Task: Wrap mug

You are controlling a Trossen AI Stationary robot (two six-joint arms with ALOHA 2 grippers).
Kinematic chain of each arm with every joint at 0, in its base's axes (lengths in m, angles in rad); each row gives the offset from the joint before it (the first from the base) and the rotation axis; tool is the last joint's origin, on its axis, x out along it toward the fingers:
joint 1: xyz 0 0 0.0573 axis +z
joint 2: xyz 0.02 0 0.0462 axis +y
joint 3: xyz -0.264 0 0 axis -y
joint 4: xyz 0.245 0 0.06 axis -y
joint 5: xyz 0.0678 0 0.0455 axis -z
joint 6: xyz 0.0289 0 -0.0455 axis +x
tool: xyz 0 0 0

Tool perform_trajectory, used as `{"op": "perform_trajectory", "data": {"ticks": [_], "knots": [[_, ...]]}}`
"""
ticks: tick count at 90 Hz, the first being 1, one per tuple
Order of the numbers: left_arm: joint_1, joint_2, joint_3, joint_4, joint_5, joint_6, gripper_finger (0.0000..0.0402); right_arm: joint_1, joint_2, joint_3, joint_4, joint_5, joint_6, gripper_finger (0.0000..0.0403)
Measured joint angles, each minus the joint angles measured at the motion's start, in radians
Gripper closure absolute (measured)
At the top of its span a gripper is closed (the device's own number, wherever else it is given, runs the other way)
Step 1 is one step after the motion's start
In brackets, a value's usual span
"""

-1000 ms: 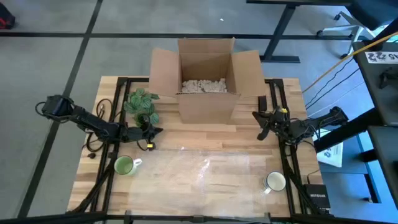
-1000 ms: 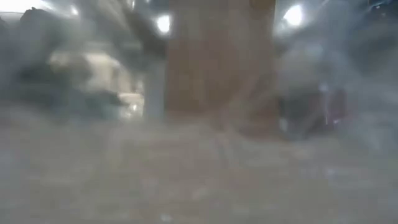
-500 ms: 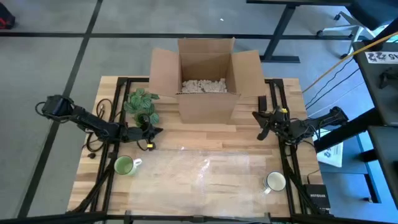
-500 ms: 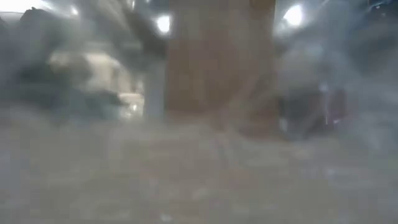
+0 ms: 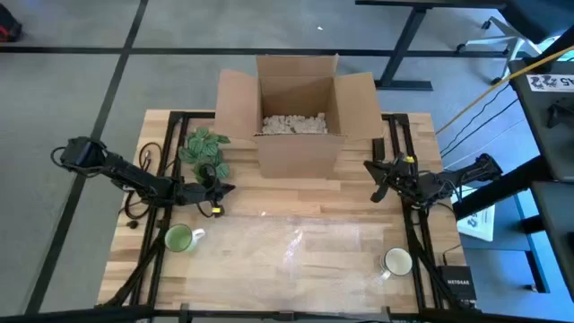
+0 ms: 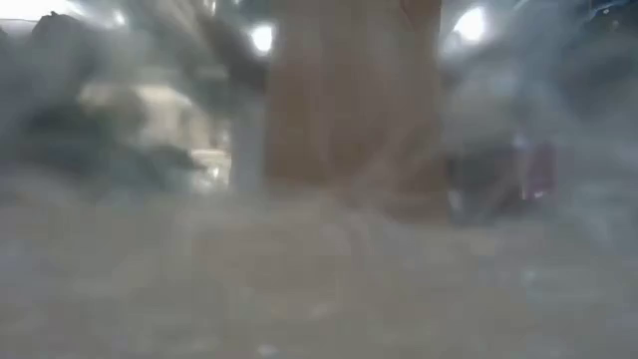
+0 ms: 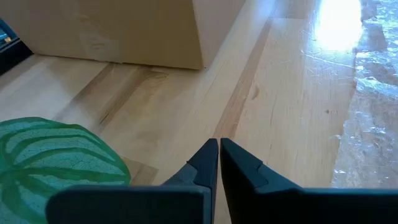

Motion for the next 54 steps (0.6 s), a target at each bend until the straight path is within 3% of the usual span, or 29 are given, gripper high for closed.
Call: {"op": "perform_trajectory", "data": {"ticks": [12,23,29,42,54], "knots": [[0.000,0.000,0.000,0.012,0.000,-0.021,0.0402,0.000,0.000,0.000,0.125,0.000,-0.010,0.0403],[0.000,0.000,0.000,0.012,0.000,-0.067,0.0402,0.000,0.000,0.048,0.245,-0.009,-0.132,0.0403],[0.000,0.000,0.000,0.016,0.000,-0.014,0.0402,0.000,0.000,0.103,0.246,-0.032,-0.197,0.0403],[0.000,0.000,0.000,0.018,0.000,0.104,0.0402,0.000,0.065,0.283,0.102,-0.055,-0.264,0.0403],[0.000,0.000,0.000,0.019,0.000,0.169,0.0402,0.000,0.251,0.520,-0.182,-0.052,-0.217,0.0403]]}}
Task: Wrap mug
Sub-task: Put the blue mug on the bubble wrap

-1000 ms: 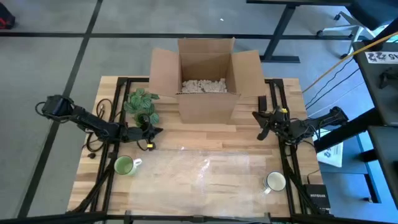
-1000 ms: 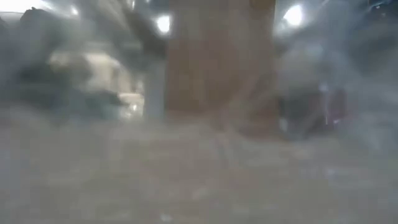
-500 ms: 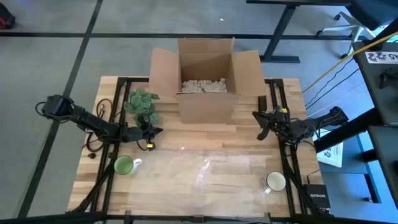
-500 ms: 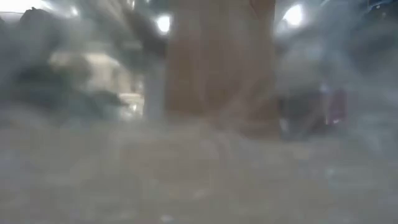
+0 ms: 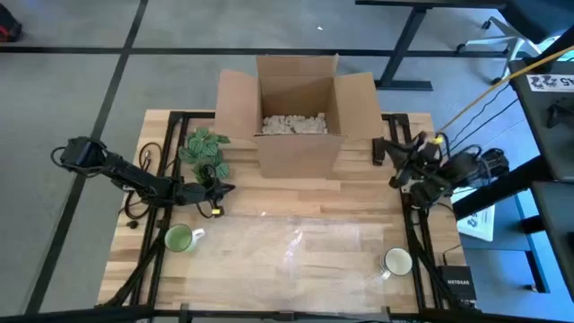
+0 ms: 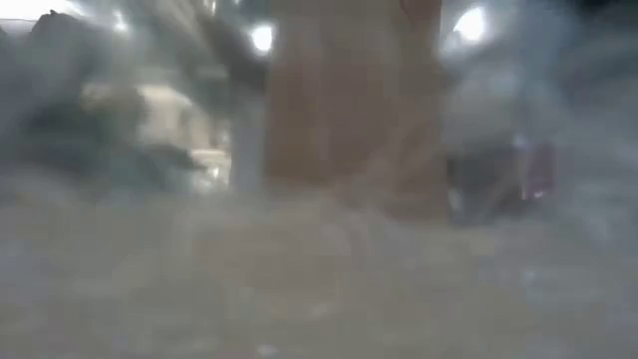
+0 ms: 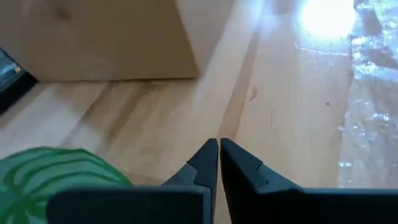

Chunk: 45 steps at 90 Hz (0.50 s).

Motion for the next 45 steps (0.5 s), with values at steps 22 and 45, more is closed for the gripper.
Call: {"op": "perform_trajectory", "data": {"ticks": [22,45], "knots": [[0.000,0.000,0.000,-0.003,0.005,0.040,0.0402,0.000,0.463,0.609,-0.793,-0.112,0.356,0.0403],[0.000,0.000,0.000,0.016,0.016,-0.086,0.0402,0.001,0.833,1.040,-1.363,-0.456,0.811,0.0403]]}}
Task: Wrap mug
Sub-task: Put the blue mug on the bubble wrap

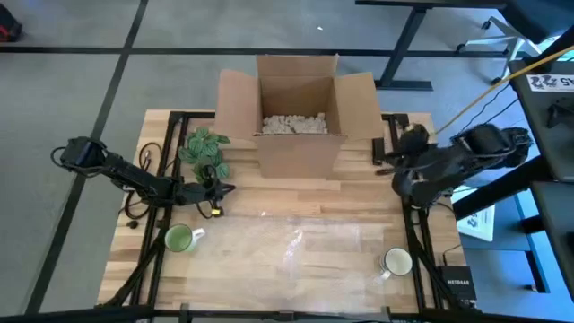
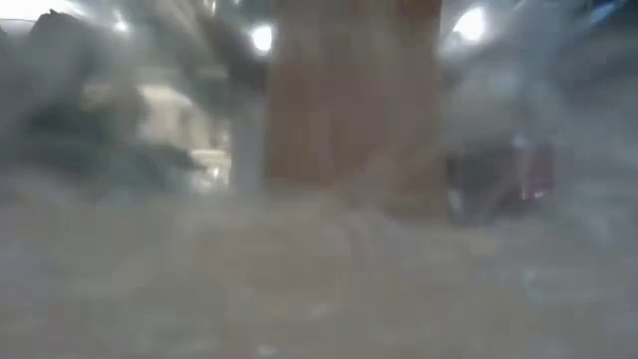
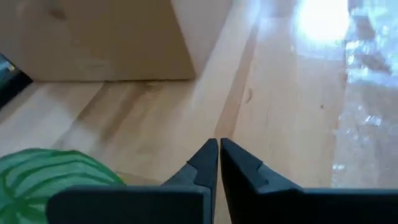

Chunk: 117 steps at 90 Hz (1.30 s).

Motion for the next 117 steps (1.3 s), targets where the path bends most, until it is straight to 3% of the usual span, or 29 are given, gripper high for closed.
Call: {"op": "perform_trajectory", "data": {"ticks": [9,18,37,45,53,65,80,104,117], "knots": [[0.000,0.000,0.000,0.001,0.000,-0.084,0.0402,0.007,0.051,0.009,0.002,-0.136,0.037,0.0403],[0.002,0.000,0.000,0.000,0.000,-0.175,0.0402,0.042,0.069,-0.027,-0.002,-0.154,0.095,0.0403],[0.014,0.000,0.000,0.016,0.000,-0.258,0.0402,0.197,0.039,-0.158,-0.001,0.009,0.257,0.0403],[0.017,0.000,0.003,0.062,0.012,-0.289,0.0402,0.257,0.000,-0.261,-0.004,0.021,0.363,0.0403],[0.019,0.001,0.031,0.094,0.109,-0.288,0.0402,0.316,-0.046,-0.386,0.017,-0.004,0.467,0.0403],[0.019,0.000,0.126,0.079,0.198,-0.305,0.0402,0.408,-0.144,-0.560,0.134,0.000,0.547,0.0403],[0.020,0.015,0.310,-0.118,0.277,-0.332,0.0402,0.488,-0.260,-0.685,0.186,0.018,0.620,0.0403],[0.017,0.169,0.609,-0.354,0.386,-0.298,0.0398,0.504,-0.358,-0.711,0.167,0.044,0.634,0.0402],[0.004,0.270,0.721,-0.390,0.398,-0.300,0.0361,0.504,-0.362,-0.711,0.094,0.013,0.640,0.0391]]}}
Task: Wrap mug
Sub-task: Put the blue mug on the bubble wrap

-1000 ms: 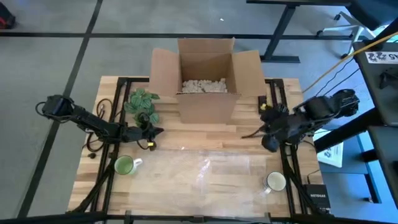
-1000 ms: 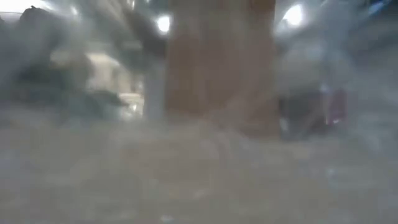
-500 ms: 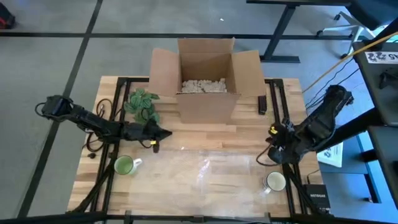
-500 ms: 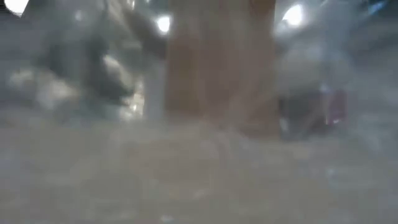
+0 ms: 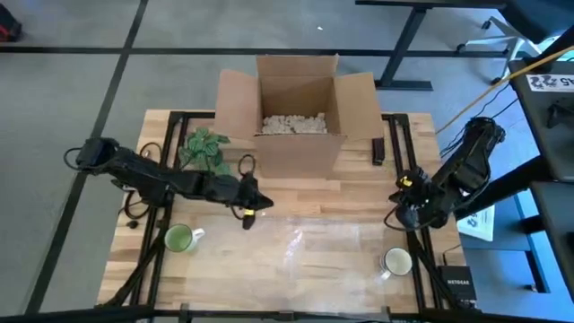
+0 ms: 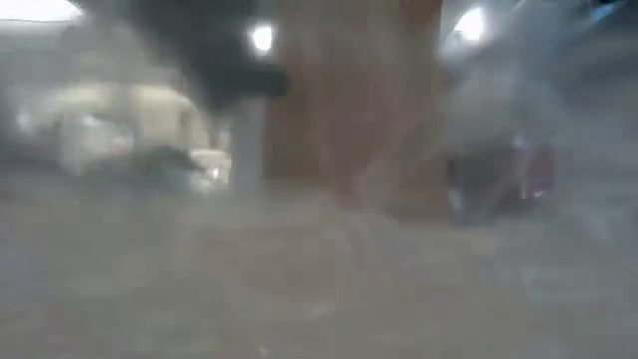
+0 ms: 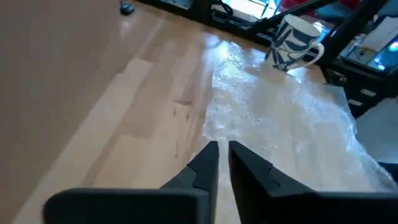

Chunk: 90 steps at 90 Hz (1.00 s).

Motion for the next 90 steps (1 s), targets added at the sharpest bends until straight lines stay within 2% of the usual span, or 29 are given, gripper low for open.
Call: {"op": "perform_trajectory", "data": {"ticks": [25,40,55,66,90], "knots": [[-0.062,0.213,0.142,0.041,0.004,-0.046,0.0282,0.000,0.030,0.000,0.007,-0.222,0.003,0.0312],[-0.107,0.269,0.223,0.114,0.035,0.006,0.0278,0.000,0.075,0.000,0.114,-0.333,-0.033,0.0274],[-0.154,0.279,0.276,0.126,0.034,0.006,0.0283,0.000,0.178,0.004,0.180,-0.442,-0.105,0.0273],[-0.202,0.279,0.279,0.134,-0.022,-0.027,0.0284,0.030,0.284,0.044,0.196,-0.453,-0.168,0.0283],[-0.318,0.279,0.279,0.147,-0.189,-0.094,0.0284,0.159,0.448,0.187,0.189,-0.384,-0.206,0.0304]]}}
